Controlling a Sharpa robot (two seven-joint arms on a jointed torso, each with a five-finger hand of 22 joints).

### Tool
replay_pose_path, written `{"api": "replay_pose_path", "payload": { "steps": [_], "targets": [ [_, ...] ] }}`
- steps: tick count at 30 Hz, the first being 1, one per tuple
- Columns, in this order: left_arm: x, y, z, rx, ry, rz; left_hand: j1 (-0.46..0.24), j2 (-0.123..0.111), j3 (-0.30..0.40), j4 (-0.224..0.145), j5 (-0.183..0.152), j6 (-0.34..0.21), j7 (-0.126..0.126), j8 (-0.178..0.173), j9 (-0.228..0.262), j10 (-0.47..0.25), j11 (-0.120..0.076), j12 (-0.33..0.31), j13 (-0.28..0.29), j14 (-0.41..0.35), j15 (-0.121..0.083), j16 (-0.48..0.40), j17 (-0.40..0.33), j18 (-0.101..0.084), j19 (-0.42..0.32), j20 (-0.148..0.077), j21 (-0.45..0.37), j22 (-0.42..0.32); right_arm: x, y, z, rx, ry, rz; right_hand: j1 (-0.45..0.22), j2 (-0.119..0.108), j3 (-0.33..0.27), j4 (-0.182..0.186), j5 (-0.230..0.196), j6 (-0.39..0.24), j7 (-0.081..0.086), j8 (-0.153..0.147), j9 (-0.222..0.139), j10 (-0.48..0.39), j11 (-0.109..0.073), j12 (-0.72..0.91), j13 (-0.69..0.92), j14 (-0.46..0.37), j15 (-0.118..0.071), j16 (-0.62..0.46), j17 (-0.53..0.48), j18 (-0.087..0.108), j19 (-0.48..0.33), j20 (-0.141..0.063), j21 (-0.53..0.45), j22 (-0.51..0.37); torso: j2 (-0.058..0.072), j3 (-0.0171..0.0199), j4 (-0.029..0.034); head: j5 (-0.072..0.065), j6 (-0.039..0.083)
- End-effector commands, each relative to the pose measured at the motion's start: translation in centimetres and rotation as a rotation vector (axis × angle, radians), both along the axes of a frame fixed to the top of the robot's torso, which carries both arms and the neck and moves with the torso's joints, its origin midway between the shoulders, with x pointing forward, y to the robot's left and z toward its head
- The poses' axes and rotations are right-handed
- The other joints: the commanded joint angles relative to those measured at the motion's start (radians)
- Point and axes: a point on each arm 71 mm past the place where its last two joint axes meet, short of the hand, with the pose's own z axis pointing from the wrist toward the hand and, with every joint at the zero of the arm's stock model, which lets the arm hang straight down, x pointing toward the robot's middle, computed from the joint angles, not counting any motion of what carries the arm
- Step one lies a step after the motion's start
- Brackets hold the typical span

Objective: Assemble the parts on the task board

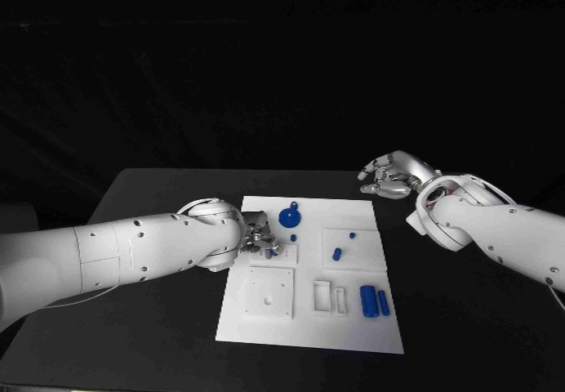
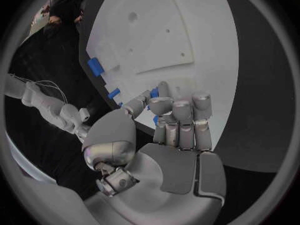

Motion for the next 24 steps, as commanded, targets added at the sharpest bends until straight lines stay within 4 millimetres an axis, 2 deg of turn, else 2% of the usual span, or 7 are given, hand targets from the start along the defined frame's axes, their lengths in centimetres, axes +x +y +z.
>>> {"api": "replay_pose_path", "payload": {
  "steps": [1,3,7,11,15,22,24],
  "targets": [
    [-0.37,-0.55,-0.42,0.003,0.032,-0.028,0.000,0.004,0.003,0.002,0.012,0.088,-0.035,0.001,-0.001,-0.003,-0.010,0.004,0.002,0.047,-0.053,0.005,0.001,0.007,0.002,-0.121,0.005,0.015,-0.05,0.15,0.00,-0.002,0.004,0.014,-0.011,0.000,-0.006,0.002,0.006,0.003,0.012,-0.006,-0.001,0.002,0.001,0.004,-0.001,0.005,-0.002,-0.006,0.001,0.039,0.001,-0.005,0.002,0.015,0.000,0.0002,-0.0004,0.000,-0.001],
    [-0.38,-0.56,-0.44,0.005,0.035,-0.030,0.004,0.005,0.006,-0.002,0.037,0.088,-0.035,0.002,-0.002,-0.003,-0.010,0.004,0.002,0.047,-0.053,0.006,0.001,0.008,0.002,-0.121,0.007,0.016,-0.04,0.14,0.00,-0.002,0.004,0.013,-0.011,0.000,-0.006,0.002,0.006,0.003,0.012,-0.006,-0.001,0.002,0.001,0.004,-0.001,0.005,-0.002,-0.006,0.001,0.039,0.001,-0.005,0.002,0.015,0.000,0.0002,-0.0003,0.000,-0.001],
    [-0.42,-0.60,-0.47,0.009,0.039,-0.033,0.007,0.006,0.007,-0.008,0.047,0.087,-0.035,0.003,-0.003,-0.003,-0.009,0.005,0.002,0.046,-0.053,0.006,0.001,0.008,0.001,-0.121,0.008,0.016,-0.06,0.17,0.00,-0.002,0.004,0.014,-0.011,0.000,-0.006,0.002,0.008,0.003,0.012,-0.006,-0.001,0.002,0.001,0.004,-0.001,0.005,-0.002,-0.006,0.001,0.039,0.001,-0.005,0.002,0.015,0.000,0.0001,0.0001,0.000,-0.003],
    [-0.38,-0.51,-0.46,0.012,0.036,-0.030,0.015,0.014,0.010,-0.023,0.097,0.092,-0.036,0.008,-0.001,-0.004,-0.011,0.005,0.003,0.046,-0.053,0.007,0.001,0.008,0.000,-0.120,0.010,0.016,-0.06,0.17,0.00,-0.002,0.004,0.014,-0.012,0.000,-0.006,0.002,0.009,0.003,0.012,-0.006,-0.001,0.002,0.001,0.004,-0.001,0.005,-0.002,-0.006,0.001,0.039,0.001,-0.005,0.002,0.015,0.000,0.0002,0.0000,0.001,-0.002],
    [-0.31,-0.41,-0.42,0.012,0.028,-0.025,0.016,0.021,0.010,-0.029,0.114,0.092,-0.037,0.010,0.000,-0.004,-0.011,0.005,0.003,0.046,-0.053,0.008,0.001,0.007,0.000,-0.119,0.010,0.016,-0.06,0.15,0.00,-0.002,0.004,0.014,-0.012,0.001,-0.006,0.003,0.010,0.003,0.012,-0.005,-0.001,0.002,0.001,0.004,-0.001,0.005,-0.002,-0.006,0.001,0.039,0.001,-0.005,0.002,0.015,0.000,0.0000,0.0003,0.000,-0.002],
    [-0.12,0.05,-0.55,0.016,0.032,-0.019,0.013,0.030,0.010,-0.045,0.187,0.094,-0.039,0.016,0.004,-0.005,-0.013,0.007,0.005,0.048,-0.051,0.011,0.001,0.007,0.001,-0.118,0.013,0.015,-0.04,0.21,-0.01,-0.002,0.005,0.015,-0.012,0.001,-0.006,0.002,0.012,0.004,0.012,-0.005,-0.001,0.002,0.001,0.004,-0.001,0.005,-0.002,-0.006,0.001,0.039,0.001,-0.005,0.002,0.015,0.000,0.0002,-0.0001,0.002,-0.003],
    [-0.09,0.12,-0.60,0.018,0.037,-0.020,0.013,0.030,0.012,-0.052,0.221,0.095,-0.039,0.018,0.005,-0.005,-0.014,0.007,0.005,0.048,-0.051,0.011,0.001,0.007,0.000,-0.118,0.014,0.015,-0.04,0.19,-0.02,-0.002,0.006,0.015,-0.011,0.001,-0.006,0.002,0.013,0.004,0.012,-0.005,-0.001,0.001,0.001,0.004,-0.002,0.005,-0.002,-0.007,0.002,0.039,0.001,-0.005,0.002,0.015,0.000,0.0001,-0.0003,0.003,-0.002]
  ]
}}
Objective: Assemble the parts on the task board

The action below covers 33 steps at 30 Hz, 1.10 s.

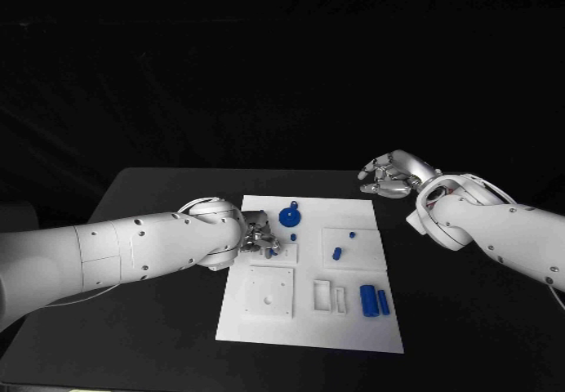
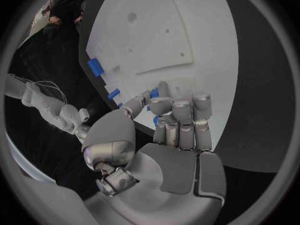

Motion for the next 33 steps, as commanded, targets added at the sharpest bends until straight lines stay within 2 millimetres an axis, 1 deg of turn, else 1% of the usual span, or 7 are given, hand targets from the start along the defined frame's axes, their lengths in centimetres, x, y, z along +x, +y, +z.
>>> {"api": "replay_pose_path", "payload": {
  "steps": [1,6,15,19,23,31,33],
  "targets": [
    [-0.21,0.05,-0.55,0.014,0.034,-0.017,0.018,0.028,0.026,-0.036,0.045,0.093,-0.038,0.007,0.001,-0.005,-0.014,0.007,0.002,0.047,-0.048,0.007,0.002,0.007,0.000,-0.118,0.006,0.015,-0.03,0.16,-0.02,-0.002,0.005,0.014,-0.011,0.001,-0.004,-0.001,0.005,0.004,0.012,-0.005,-0.001,0.001,0.001,0.004,-0.002,0.005,-0.002,-0.007,0.002,0.039,0.003,-0.008,0.002,0.015,0.000,0.0003,-0.0001,0.001,0.000],
    [-0.29,-0.11,-0.61,0.015,0.045,-0.021,0.018,0.029,0.025,-0.043,0.060,0.093,-0.038,0.009,0.002,-0.005,-0.014,0.008,0.003,0.047,-0.048,0.008,0.002,0.007,0.000,-0.117,0.007,0.015,-0.04,0.19,-0.02,-0.002,0.005,0.014,-0.011,0.001,-0.004,-0.001,0.006,0.004,0.012,-0.005,-0.001,0.001,0.001,0.004,-0.002,0.005,-0.002,-0.007,0.002,0.039,0.003,-0.008,0.002,0.015,0.000,0.0007,-0.0001,0.001,-0.001],
    [-0.46,-0.19,-0.69,0.020,0.062,-0.028,0.020,0.030,0.026,-0.050,0.069,0.094,-0.039,0.010,0.003,-0.005,-0.015,0.008,0.003,0.047,-0.047,0.008,0.001,0.007,-0.001,-0.117,0.007,0.014,-0.05,0.12,-0.02,-0.003,0.006,0.013,-0.011,0.001,-0.004,-0.001,0.007,0.004,0.012,-0.005,-0.001,0.001,0.001,0.004,-0.002,0.005,-0.002,-0.007,0.002,0.039,0.003,-0.008,0.002,0.015,0.000,0.0004,-0.0005,0.000,-0.002],
    [-0.39,0.12,-0.70,0.023,0.061,-0.019,0.020,0.031,0.026,-0.053,0.072,0.094,-0.039,0.011,0.003,-0.005,-0.015,0.008,0.004,0.047,-0.047,0.008,0.001,0.007,-0.001,-0.117,0.007,0.014,-0.06,0.13,-0.01,-0.002,0.005,0.013,-0.011,0.001,-0.004,-0.001,0.008,0.004,0.012,-0.005,-0.001,0.001,0.001,0.004,-0.002,0.005,-0.003,-0.007,0.002,0.039,0.003,-0.008,0.002,0.015,0.000,0.0010,0.0000,0.000,-0.003],
    [-0.32,0.35,-0.71,0.025,0.060,-0.013,0.020,0.032,0.026,-0.053,0.074,0.094,-0.039,0.011,0.004,-0.005,-0.015,0.008,0.004,0.047,-0.046,0.008,0.001,0.007,-0.001,-0.117,0.007,0.014,-0.07,0.09,-0.01,-0.002,0.005,0.013,-0.011,0.001,-0.004,-0.001,0.008,0.004,0.012,-0.005,-0.001,0.001,0.000,0.004,-0.002,0.005,-0.003,-0.007,0.002,0.039,0.003,-0.008,0.002,0.015,0.000,0.0004,0.0010,0.000,-0.003],
    [-0.31,0.49,-0.77,0.025,0.071,-0.009,0.019,0.035,0.026,-0.053,0.076,0.095,-0.039,0.012,0.004,-0.005,-0.015,0.008,0.004,0.048,-0.046,0.008,0.001,0.006,0.000,-0.117,0.007,0.014,-0.07,0.02,0.00,-0.003,0.005,0.011,-0.011,0.001,-0.004,-0.001,0.009,0.004,0.012,-0.005,-0.001,0.001,0.000,0.004,-0.002,0.005,-0.003,-0.007,0.002,0.039,0.003,-0.008,0.002,0.015,0.000,-0.0001,0.0007,0.001,-0.004],
    [-0.31,0.49,-0.78,0.025,0.072,-0.008,0.018,0.036,0.026,-0.053,0.077,0.095,-0.039,0.012,0.004,-0.005,-0.015,0.008,0.004,0.048,-0.046,0.008,0.001,0.006,0.000,-0.116,0.007,0.014,-0.07,0.03,-0.01,-0.003,0.005,0.011,-0.011,0.002,-0.004,-0.001,0.009,0.004,0.012,-0.005,-0.001,0.001,0.000,0.004,-0.002,0.005,-0.003,-0.007,0.002,0.039,0.003,-0.008,0.002,0.015,0.000,-0.0008,0.0012,0.001,-0.003]
  ]
}}
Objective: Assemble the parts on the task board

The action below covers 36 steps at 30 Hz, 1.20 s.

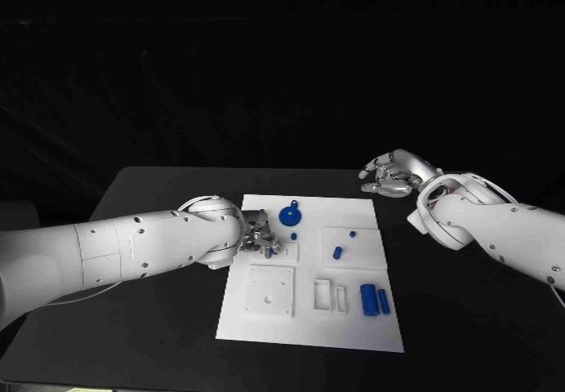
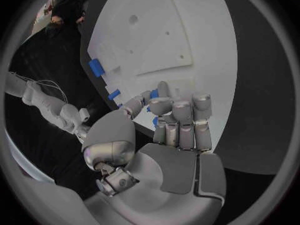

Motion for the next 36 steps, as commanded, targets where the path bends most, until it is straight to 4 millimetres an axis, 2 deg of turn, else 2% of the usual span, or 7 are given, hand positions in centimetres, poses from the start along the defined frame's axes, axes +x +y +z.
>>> {"api": "replay_pose_path", "payload": {
  "steps": [1,11,16,19,21,30,36],
  "targets": [
    [-0.34,0.32,-0.75,0.026,0.053,-0.004,0.020,0.034,0.038,-0.040,0.013,0.094,-0.039,0.002,0.001,-0.005,-0.015,0.004,0.001,0.044,-0.049,0.004,0.002,0.006,0.000,-0.116,0.004,0.014,-0.04,0.12,-0.01,-0.002,0.005,0.012,-0.011,0.002,-0.004,-0.001,0.006,0.006,0.010,-0.005,-0.001,0.000,-0.001,0.005,-0.001,0.005,-0.003,-0.007,0.001,0.039,-0.002,-0.008,0.002,0.015,0.000,-0.0008,0.0007,0.000,0.001],
    [-0.38,0.21,-0.84,0.007,0.076,0.010,0.017,0.035,0.036,-0.039,0.011,0.094,-0.038,0.002,0.001,-0.005,-0.015,0.004,0.001,0.044,-0.049,0.004,0.001,0.006,0.000,-0.116,0.004,0.014,-0.06,0.08,-0.01,-0.003,0.005,0.012,-0.011,0.002,-0.004,-0.001,0.007,0.006,0.010,-0.005,-0.001,0.000,-0.001,0.005,-0.001,0.005,-0.003,-0.007,0.001,0.039,-0.002,-0.009,0.002,0.015,0.000,-0.0004,-0.0002,0.000,0.001],
    [-0.30,0.16,-0.85,0.004,0.078,0.012,0.000,0.029,0.028,-0.013,-0.096,0.090,-0.037,0.002,0.001,-0.005,-0.013,0.002,0.001,0.042,-0.049,0.001,-0.001,0.006,-0.002,-0.116,0.001,0.012,-0.07,0.07,0.00,-0.003,0.005,0.012,-0.011,0.002,-0.004,-0.001,0.007,0.006,0.010,-0.005,0.000,0.000,-0.001,0.005,-0.002,0.005,-0.003,-0.007,0.001,0.039,-0.002,-0.009,0.002,0.015,0.000,0.0004,-0.0003,0.000,0.000],
    [-0.31,0.00,-0.86,0.004,0.079,0.008,-0.010,0.021,0.023,0.000,-0.118,0.090,-0.036,0.002,0.001,-0.004,-0.012,0.001,0.000,0.042,-0.049,0.001,-0.001,0.006,-0.003,-0.115,0.001,0.012,-0.07,0.07,0.02,-0.003,0.004,0.012,-0.011,0.002,-0.004,-0.001,0.007,0.006,0.010,-0.005,0.000,0.000,-0.001,0.005,-0.002,0.005,-0.003,-0.007,0.001,0.039,-0.002,-0.009,0.002,0.015,0.000,0.0006,-0.0008,0.001,0.000],
    [-0.31,-0.06,-0.85,0.002,0.078,0.007,-0.022,0.012,0.019,0.020,-0.171,0.090,-0.037,0.002,0.002,-0.004,-0.013,0.000,0.000,0.041,-0.049,0.001,-0.002,0.006,-0.004,-0.115,0.000,0.012,-0.06,0.05,0.04,-0.003,0.004,0.011,-0.011,0.002,-0.004,-0.001,0.008,0.006,0.010,-0.005,0.000,0.000,-0.001,0.005,-0.002,0.005,-0.003,-0.007,0.001,0.039,-0.002,-0.009,0.002,0.015,0.000,0.0008,-0.0008,0.001,0.000],
    [-0.27,-0.18,-0.84,0.001,0.076,0.006,-0.036,0.013,0.021,0.045,-0.183,0.090,-0.037,0.002,0.002,-0.004,-0.013,0.000,-0.001,0.041,-0.049,0.001,-0.002,0.007,-0.006,-0.116,-0.001,0.012,-0.06,0.04,0.07,-0.004,0.004,0.012,-0.010,0.002,-0.004,-0.002,0.008,0.006,0.010,-0.005,0.000,0.000,-0.001,0.005,-0.002,0.005,-0.003,-0.007,0.001,0.039,-0.002,-0.009,0.002,0.015,0.000,0.0009,-0.0010,0.000,0.001],
    [-0.21,-0.15,-0.82,0.004,0.071,0.009,-0.029,0.033,0.032,0.035,-0.148,0.090,-0.037,0.003,0.003,-0.004,-0.014,0.000,0.000,0.040,-0.050,0.003,-0.001,0.009,-0.008,-0.117,0.002,0.015,-0.06,0.04,0.07,-0.004,0.005,0.012,-0.010,0.002,-0.004,-0.002,0.009,0.006,0.010,-0.005,0.000,0.000,-0.001,0.005,-0.002,0.005,-0.003,-0.007,0.002,0.039,-0.002,-0.009,0.002,0.015,0.000,0.0004,-0.0007,-0.001,0.001]
  ]
}}
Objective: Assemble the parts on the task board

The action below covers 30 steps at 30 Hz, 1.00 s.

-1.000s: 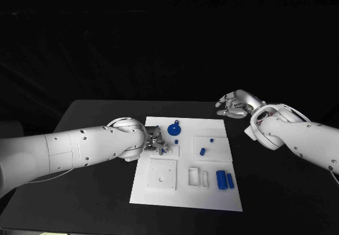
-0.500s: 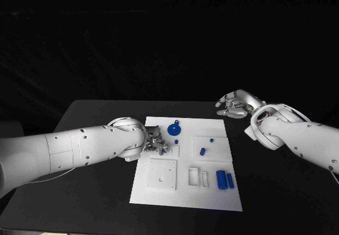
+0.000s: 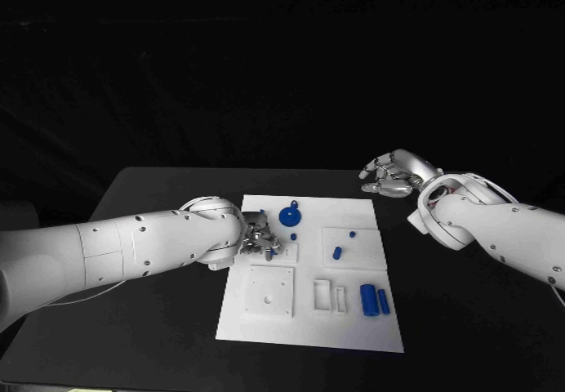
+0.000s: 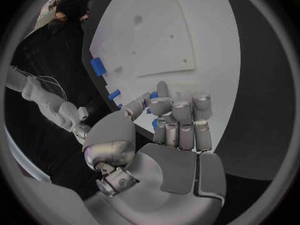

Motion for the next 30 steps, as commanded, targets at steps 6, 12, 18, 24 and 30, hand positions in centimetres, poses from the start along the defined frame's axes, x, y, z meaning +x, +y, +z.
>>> {"api": "replay_pose_path", "payload": {
  "steps": [6,12,18,24,30],
  "targets": [
    [-0.06,0.12,-0.50,0.019,0.018,0.006,0.001,0.035,0.012,-0.005,0.020,0.086,-0.034,-0.001,0.000,-0.005,-0.013,0.000,0.000,0.037,-0.044,0.004,-0.001,0.008,-0.009,-0.116,0.003,0.015,-0.06,0.18,0.00,-0.007,0.003,0.015,-0.010,0.003,-0.004,-0.002,0.013,0.005,0.011,-0.005,0.000,-0.001,-0.002,0.007,-0.001,0.005,-0.003,-0.007,0.001,0.038,0.003,-0.008,0.002,0.015,0.000,-0.0002,0.0007,-0.001,0.000],
    [0.04,0.19,-0.48,0.017,0.014,0.011,-0.018,0.051,0.009,0.001,0.023,0.086,-0.034,0.000,0.000,-0.006,-0.013,0.000,0.000,0.037,-0.043,0.004,0.000,0.006,-0.011,-0.114,0.004,0.015,-0.06,0.21,0.00,-0.008,0.003,0.016,-0.010,0.002,-0.004,-0.002,0.024,0.005,0.011,-0.005,0.000,-0.001,-0.001,0.007,-0.002,0.005,-0.003,-0.007,0.001,0.038,0.003,-0.007,0.002,0.015,0.000,-0.0011,0.0008,-0.002,0.000],
    [0.07,0.14,-0.51,0.011,0.021,0.015,-0.043,0.061,0.008,0.007,0.011,0.086,-0.034,0.000,0.001,-0.006,-0.013,0.000,0.001,0.036,-0.043,0.005,0.000,0.006,-0.014,-0.114,0.004,0.016,-0.06,0.22,0.00,-0.009,0.004,0.017,-0.010,0.003,-0.004,-0.002,0.029,0.005,0.011,-0.005,0.000,-0.001,-0.002,0.007,-0.002,0.005,-0.003,-0.007,0.001,0.038,0.003,-0.007,0.002,0.015,0.000,-0.0007,0.0006,-0.002,0.000],
    [0.04,0.09,-0.57,0.012,0.032,0.011,-0.078,0.054,0.006,0.019,-0.066,0.089,-0.035,0.004,0.004,-0.006,-0.013,0.001,0.001,0.035,-0.043,0.005,0.000,0.008,-0.016,-0.115,0.005,0.015,-0.07,0.23,-0.01,-0.010,0.004,0.017,-0.010,0.003,-0.004,-0.002,0.036,0.006,0.011,-0.005,0.000,-0.001,-0.002,0.008,-0.002,0.005,-0.003,-0.007,0.002,0.038,0.003,-0.007,0.002,0.015,0.000,-0.0006,0.0001,-0.003,0.000],
    [0.03,0.06,-0.60,0.016,0.038,0.006,-0.076,0.042,0.011,0.012,-0.074,0.090,-0.034,0.005,0.004,-0.005,-0.013,0.003,0.002,0.035,-0.043,0.006,0.000,0.010,-0.016,-0.116,0.006,0.016,-0.07,0.23,-0.01,-0.010,0.005,0.018,-0.010,0.003,-0.004,-0.002,0.038,0.006,0.011,-0.005,0.000,-0.001,-0.002,0.008,-0.003,0.005,-0.003,-0.008,0.002,0.038,0.003,-0.007,0.001,0.015,0.000,-0.0001,0.0013,-0.004,-0.001]
  ]
}}
